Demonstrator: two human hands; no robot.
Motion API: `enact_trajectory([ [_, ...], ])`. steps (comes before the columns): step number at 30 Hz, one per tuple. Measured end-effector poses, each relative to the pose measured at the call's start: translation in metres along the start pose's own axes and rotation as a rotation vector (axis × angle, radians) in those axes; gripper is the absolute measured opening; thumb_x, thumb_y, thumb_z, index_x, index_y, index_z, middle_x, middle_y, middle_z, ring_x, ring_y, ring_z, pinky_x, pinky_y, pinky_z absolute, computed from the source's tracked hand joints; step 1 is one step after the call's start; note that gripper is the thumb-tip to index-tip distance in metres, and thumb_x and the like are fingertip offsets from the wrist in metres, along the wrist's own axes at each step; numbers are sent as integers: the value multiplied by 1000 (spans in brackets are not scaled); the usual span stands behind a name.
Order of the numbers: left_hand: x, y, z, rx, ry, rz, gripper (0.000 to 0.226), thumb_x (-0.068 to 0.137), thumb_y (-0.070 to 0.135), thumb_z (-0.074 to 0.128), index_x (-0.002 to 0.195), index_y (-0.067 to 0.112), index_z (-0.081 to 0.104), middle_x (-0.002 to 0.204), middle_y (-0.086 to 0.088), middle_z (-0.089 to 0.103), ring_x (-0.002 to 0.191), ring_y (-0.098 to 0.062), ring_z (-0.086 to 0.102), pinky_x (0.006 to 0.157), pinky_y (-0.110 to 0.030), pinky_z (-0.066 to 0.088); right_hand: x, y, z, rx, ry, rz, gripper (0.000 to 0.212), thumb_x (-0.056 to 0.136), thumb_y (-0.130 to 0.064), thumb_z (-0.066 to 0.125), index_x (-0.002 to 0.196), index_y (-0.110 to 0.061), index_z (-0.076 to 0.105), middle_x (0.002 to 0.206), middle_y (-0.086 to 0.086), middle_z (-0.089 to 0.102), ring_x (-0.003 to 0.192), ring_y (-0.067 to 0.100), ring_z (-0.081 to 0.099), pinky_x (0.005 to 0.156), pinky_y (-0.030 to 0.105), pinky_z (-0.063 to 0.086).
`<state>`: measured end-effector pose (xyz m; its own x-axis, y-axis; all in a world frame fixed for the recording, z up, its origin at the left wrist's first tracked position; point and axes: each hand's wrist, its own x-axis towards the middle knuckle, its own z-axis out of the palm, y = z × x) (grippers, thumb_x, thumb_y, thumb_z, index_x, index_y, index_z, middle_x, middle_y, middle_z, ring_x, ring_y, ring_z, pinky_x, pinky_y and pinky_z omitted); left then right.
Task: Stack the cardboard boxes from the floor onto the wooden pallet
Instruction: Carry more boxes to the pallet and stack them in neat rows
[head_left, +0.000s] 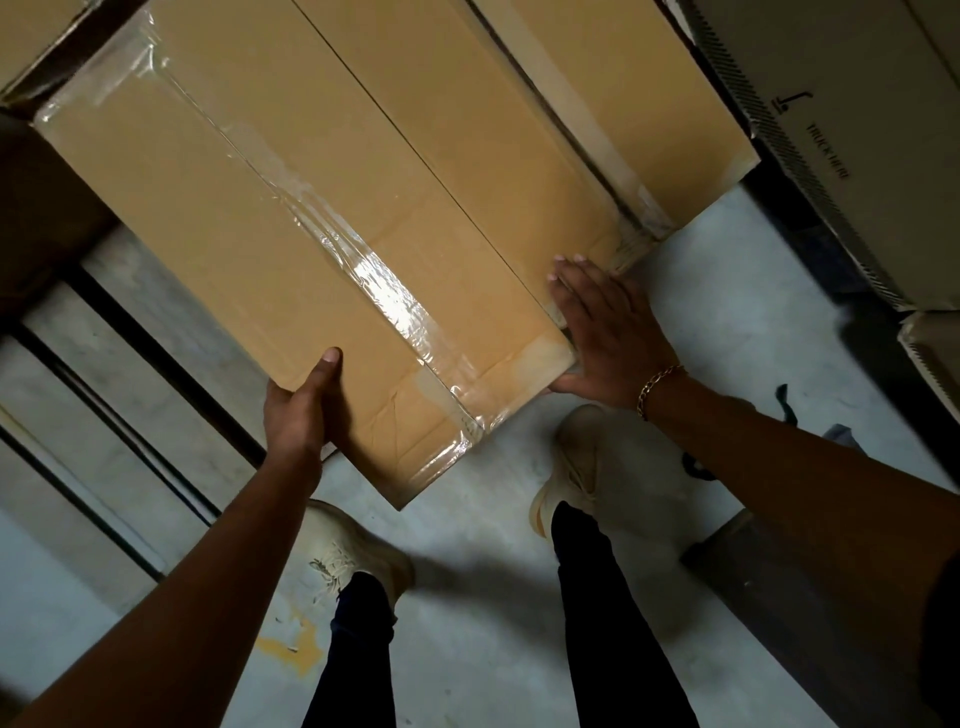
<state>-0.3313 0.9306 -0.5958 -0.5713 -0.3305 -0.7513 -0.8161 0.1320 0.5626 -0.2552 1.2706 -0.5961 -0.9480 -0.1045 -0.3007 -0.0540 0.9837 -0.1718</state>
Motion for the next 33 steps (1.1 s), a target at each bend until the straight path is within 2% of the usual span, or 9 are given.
enact_trajectory([
  [5, 8, 12, -2, 16, 18, -3, 72, 86, 47, 79, 146, 23, 48, 130, 5, 59, 122, -22, 55, 109, -57, 46, 9, -4, 2, 13, 87, 36, 117, 47, -65, 90, 140, -8, 49, 154, 14, 45, 142, 33, 42, 106, 48, 34],
  [10, 13, 17, -4, 33, 31, 5, 74, 82, 51, 81, 144, 25, 50, 130, 5, 61, 126, -24, 56, 109, -56, 47, 12, -7, 2, 10, 122, 48, 112, 44, -63, 92, 133, -9, 52, 148, 14, 50, 133, 35, 49, 102, 50, 37],
  [12, 11, 16, -3, 19, 18, 11, 74, 85, 49, 80, 147, 25, 48, 130, 7, 60, 125, -23, 56, 108, -53, 48, 12, -7, 0, 8, 112, 56, 115, 44, -66, 90, 135, -9, 49, 149, 14, 48, 134, 34, 47, 102, 49, 37],
  [15, 5, 12, -1, -11, 17, -3, 79, 90, 46, 76, 155, 21, 38, 129, 8, 53, 121, -19, 51, 101, -48, 49, 15, -6, -4, -17, 59, 49, 134, 47, -75, 84, 153, -9, 35, 160, 13, 35, 147, 33, 34, 110, 50, 33],
  [17, 1, 10, 0, -7, 13, -7, 72, 91, 45, 75, 151, 23, 42, 128, 8, 55, 119, -19, 53, 100, -47, 50, 17, -6, -5, -30, 28, 35, 142, 50, -78, 82, 160, -7, 25, 168, 13, 24, 155, 31, 23, 119, 52, 26],
  [20, -2, 10, 1, -4, 15, -17, 65, 91, 45, 75, 146, 25, 47, 128, 7, 58, 119, -20, 55, 103, -50, 50, 20, -5, -3, -25, -11, 37, 143, 52, -77, 81, 161, -7, 21, 171, 11, 17, 158, 29, 15, 123, 51, 19],
  [27, -1, 11, 1, 2, 40, -5, 63, 89, 44, 78, 143, 25, 51, 128, 6, 61, 123, -21, 57, 110, -54, 47, 19, -5, -2, -28, -11, 22, 136, 58, -74, 81, 161, -8, 23, 171, 10, 18, 158, 28, 16, 124, 47, 20],
  [33, 1, 14, 1, 24, 53, -15, 67, 86, 49, 79, 142, 25, 52, 131, 5, 62, 125, -23, 58, 108, -55, 49, 19, -8, -3, -36, 10, 23, 128, 59, -70, 83, 159, -9, 30, 169, 9, 23, 156, 27, 23, 120, 48, 30],
])
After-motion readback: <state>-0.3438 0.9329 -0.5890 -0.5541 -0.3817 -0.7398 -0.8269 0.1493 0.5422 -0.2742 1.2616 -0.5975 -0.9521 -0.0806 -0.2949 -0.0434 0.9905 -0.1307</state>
